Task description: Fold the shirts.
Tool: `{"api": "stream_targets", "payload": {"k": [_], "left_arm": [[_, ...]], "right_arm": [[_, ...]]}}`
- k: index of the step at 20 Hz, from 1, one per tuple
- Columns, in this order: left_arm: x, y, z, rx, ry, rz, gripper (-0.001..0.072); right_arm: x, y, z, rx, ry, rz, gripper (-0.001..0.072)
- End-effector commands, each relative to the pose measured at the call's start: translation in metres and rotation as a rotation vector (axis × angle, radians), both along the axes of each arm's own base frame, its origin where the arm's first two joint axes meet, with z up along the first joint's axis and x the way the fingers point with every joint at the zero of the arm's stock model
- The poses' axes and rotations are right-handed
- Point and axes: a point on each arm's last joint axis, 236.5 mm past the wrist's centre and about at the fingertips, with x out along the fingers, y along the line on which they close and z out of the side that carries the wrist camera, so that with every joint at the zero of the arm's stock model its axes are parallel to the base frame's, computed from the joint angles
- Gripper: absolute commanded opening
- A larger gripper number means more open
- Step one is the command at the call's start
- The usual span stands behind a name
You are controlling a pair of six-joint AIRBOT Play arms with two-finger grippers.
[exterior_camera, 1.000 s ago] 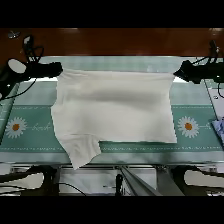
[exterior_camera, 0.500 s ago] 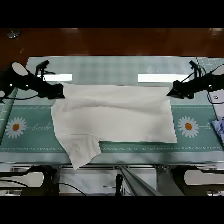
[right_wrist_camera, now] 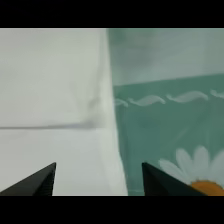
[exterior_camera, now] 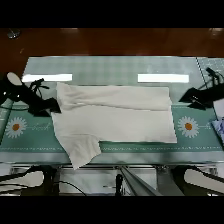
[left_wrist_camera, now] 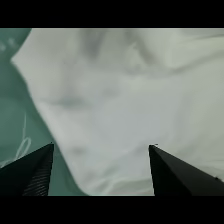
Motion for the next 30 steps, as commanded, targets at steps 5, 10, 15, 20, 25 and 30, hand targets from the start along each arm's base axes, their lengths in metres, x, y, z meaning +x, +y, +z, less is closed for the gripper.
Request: {"api": "stream_targets", "payload": {"k": [5, 10, 15, 20, 25, 30], "left_arm": [[-0.104, -0.034, -0.016, -0.318, 0.059, 0.271, 0.0698], [-0.114, -0.068, -0.033, -0.412, 0.051, 0.334, 0.0698], [-0.122, -0.104, -0.040, -0.428, 0.037, 0.232, 0.0401], [-0.111, -0.105, -0.024, -0.434, -0.067, 0.166, 0.0026], [-0.087, -0.098, -0.003, -0.413, -0.181, 0.142, 0.0026], [-0.079, -0.098, 0.000, -0.414, -0.205, 0.158, 0.0026]], "right_arm": [[-0.069, 0.031, -0.018, 0.123, -0.210, -0.322, 0.0621], [-0.085, 0.057, -0.025, 0.206, -0.185, -0.306, 0.0621], [-0.096, 0.025, -0.030, 0.048, -0.125, -0.297, 0.0621], [-0.165, 0.010, -0.064, -0.075, 0.158, -0.297, 0.0621], [-0.155, 0.061, -0.071, 0.169, 0.162, -0.277, 0.0621], [-0.126, 0.072, -0.084, 0.282, 0.114, -0.305, 0.0619]]}}
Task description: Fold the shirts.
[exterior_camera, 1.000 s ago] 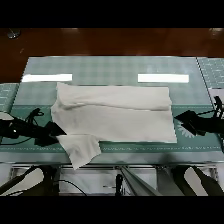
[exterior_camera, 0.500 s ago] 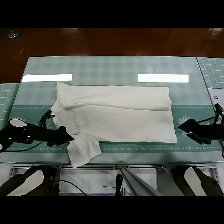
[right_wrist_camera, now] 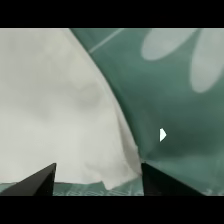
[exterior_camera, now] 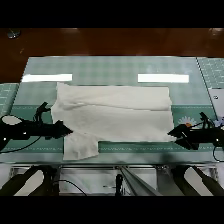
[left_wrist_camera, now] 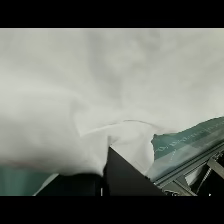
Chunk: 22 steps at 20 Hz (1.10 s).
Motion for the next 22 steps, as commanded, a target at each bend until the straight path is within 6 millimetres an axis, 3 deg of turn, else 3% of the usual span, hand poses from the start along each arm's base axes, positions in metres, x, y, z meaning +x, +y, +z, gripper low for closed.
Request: {"api": "stream_targets", "payload": {"k": [1, 2, 3, 4, 7, 10, 12, 15, 18, 20, 22], "left_arm": [[0.010, 0.001, 0.004, 0.003, -0.035, 0.018, 0.0026], [0.011, 0.002, 0.003, 0.007, -0.039, 0.022, 0.0026], [0.013, 0.003, 0.004, 0.010, -0.045, 0.025, 0.0026], [0.017, 0.004, 0.007, 0.014, -0.057, 0.025, 0.0026], [0.050, 0.013, 0.032, 0.041, -0.154, 0.031, 0.0026], [0.113, 0.040, 0.065, 0.109, -0.267, 0.163, 0.0026], [0.152, 0.046, 0.077, 0.140, -0.334, 0.181, 0.0026], [0.206, 0.030, 0.073, 0.118, -0.323, 0.113, 0.0025], [0.255, 0.014, 0.066, 0.069, -0.272, 0.075, 0.0026], [0.275, 0.011, 0.055, 0.037, -0.204, 0.067, 0.0026], [0.278, 0.007, 0.038, 0.014, -0.140, 0.014, 0.0025]], "right_arm": [[0.033, 0.009, -0.006, 0.080, -0.101, -0.047, 0.0605], [0.044, 0.016, -0.001, 0.126, -0.144, -0.063, 0.0475], [0.055, 0.022, 0.007, 0.169, -0.203, -0.060, 0.0206], [0.064, 0.027, 0.016, 0.194, -0.264, -0.041, 0.0020], [0.080, 0.017, 0.032, 0.176, -0.305, -0.024, 0.0019], [0.111, -0.002, 0.057, 0.139, -0.369, -0.041, 0.0019], [0.132, 0.003, 0.066, 0.130, -0.408, -0.009, 0.0019], [0.178, 0.010, 0.067, 0.084, -0.433, 0.022, 0.0019], [0.226, 0.002, 0.069, 0.080, -0.436, -0.003, 0.0019], [0.244, -0.002, 0.067, 0.101, -0.426, -0.006, 0.0019], [0.256, -0.006, 0.062, 0.108, -0.422, -0.006, 0.0021]]}}
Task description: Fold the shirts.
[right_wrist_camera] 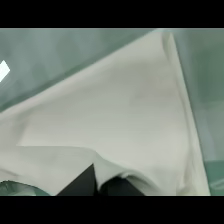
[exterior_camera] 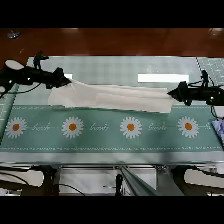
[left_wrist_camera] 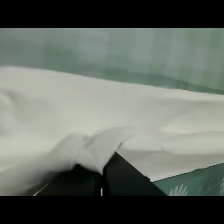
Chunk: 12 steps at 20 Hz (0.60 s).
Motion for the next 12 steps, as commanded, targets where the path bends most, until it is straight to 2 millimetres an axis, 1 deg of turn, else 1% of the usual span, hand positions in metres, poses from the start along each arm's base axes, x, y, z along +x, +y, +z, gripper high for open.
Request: {"api": "stream_targets", "payload": {"k": [1, 2, 3, 4, 5, 6, 7, 9, 10, 11, 12], "left_arm": [[0.014, -0.011, -0.026, -0.046, 0.115, -0.076, 0.0036], [0.013, -0.012, -0.032, -0.053, 0.135, -0.094, 0.0273], [0.008, -0.013, -0.035, -0.060, 0.163, -0.116, 0.0689], [0.004, -0.005, -0.034, -0.041, 0.179, -0.131, 0.0696], [0.001, 0.014, -0.033, 0.003, 0.215, -0.111, 0.0696], [-0.004, 0.038, -0.030, 0.060, 0.244, -0.097, 0.0696], [-0.010, 0.068, -0.025, 0.136, 0.268, -0.066, 0.0696], [-0.020, 0.122, -0.009, 0.277, 0.258, 0.012, 0.0696], [-0.019, 0.136, 0.003, 0.312, 0.218, 0.050, 0.0696], [-0.015, 0.143, 0.017, 0.326, 0.149, 0.101, 0.0696], [-0.011, 0.144, 0.031, 0.344, 0.075, 0.144, 0.0696]], "right_arm": [[0.031, -0.006, -0.008, 0.013, 0.004, -0.015, 0.0145], [0.033, -0.008, -0.013, 0.011, 0.009, -0.016, 0.0493], [0.034, -0.008, -0.014, -0.001, -0.003, 0.003, 0.0625], [0.033, -0.016, -0.013, -0.033, -0.017, 0.022, 0.0626], [0.031, -0.027, -0.012, -0.056, -0.010, 0.031, 0.0625], [0.026, -0.039, -0.011, -0.073, 0.008, 0.033, 0.0625], [0.018, -0.054, -0.013, -0.080, 0.039, 0.020, 0.0624], [-0.005, -0.074, -0.027, -0.117, 0.119, 0.023, 0.0623], [-0.013, -0.079, -0.035, -0.142, 0.152, 0.032, 0.0623], [-0.018, -0.077, -0.042, -0.140, 0.171, 0.041, 0.0622], [-0.021, -0.067, -0.046, -0.115, 0.184, 0.063, 0.0622]]}}
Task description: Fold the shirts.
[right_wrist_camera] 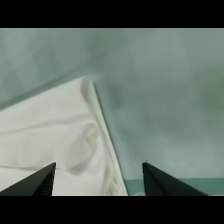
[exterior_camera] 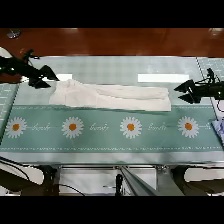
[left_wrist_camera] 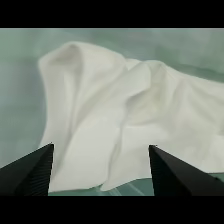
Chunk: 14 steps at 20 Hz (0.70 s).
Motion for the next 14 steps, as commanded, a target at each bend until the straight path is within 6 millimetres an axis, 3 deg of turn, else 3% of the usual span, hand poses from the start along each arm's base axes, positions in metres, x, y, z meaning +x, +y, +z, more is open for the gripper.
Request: {"api": "stream_targets", "payload": {"k": [1, 4, 6, 7, 8, 9, 10, 11, 12, 13, 14], "left_arm": [[0.003, 0.035, 0.040, 0.149, -0.196, 0.119, 0.0696], [-0.009, -0.003, 0.067, 0.150, -0.390, 0.139, 0.0696], [-0.031, -0.036, 0.064, 0.117, -0.401, 0.104, 0.0696], [-0.040, -0.052, 0.059, 0.097, -0.380, 0.073, 0.0696], [-0.048, -0.067, 0.053, 0.087, -0.355, 0.028, 0.0696], [-0.054, -0.081, 0.048, 0.082, -0.338, -0.025, 0.0695], [-0.056, -0.091, 0.046, 0.078, -0.335, -0.054, 0.0685], [-0.057, -0.103, 0.045, 0.073, -0.337, -0.085, 0.0533], [-0.059, -0.113, 0.045, 0.062, -0.339, -0.108, 0.0210], [-0.058, -0.126, 0.046, 0.045, -0.352, -0.125, 0.0036], [-0.056, -0.141, 0.048, 0.032, -0.379, -0.156, 0.0026]], "right_arm": [[-0.021, 0.008, -0.019, 0.014, 0.082, 0.070, 0.0622], [-0.016, 0.050, -0.028, 0.061, 0.083, 0.160, 0.0622], [-0.017, 0.072, -0.040, 0.062, 0.105, 0.208, 0.0617], [-0.017, 0.080, -0.043, 0.059, 0.107, 0.225, 0.0579], [-0.013, 0.083, -0.042, 0.048, 0.096, 0.231, 0.0386], [-0.009, 0.085, -0.036, 0.054, 0.082, 0.234, 0.0107], [-0.005, 0.087, -0.023, 0.068, 0.059, 0.238, 0.0020], [-0.003, 0.085, -0.008, 0.060, 0.032, 0.247, 0.0019], [-0.003, 0.082, 0.010, 0.042, -0.002, 0.253, 0.0020], [-0.008, 0.079, 0.027, 0.010, -0.027, 0.277, 0.0019], [-0.018, 0.076, 0.046, -0.040, -0.047, 0.311, 0.0019]]}}
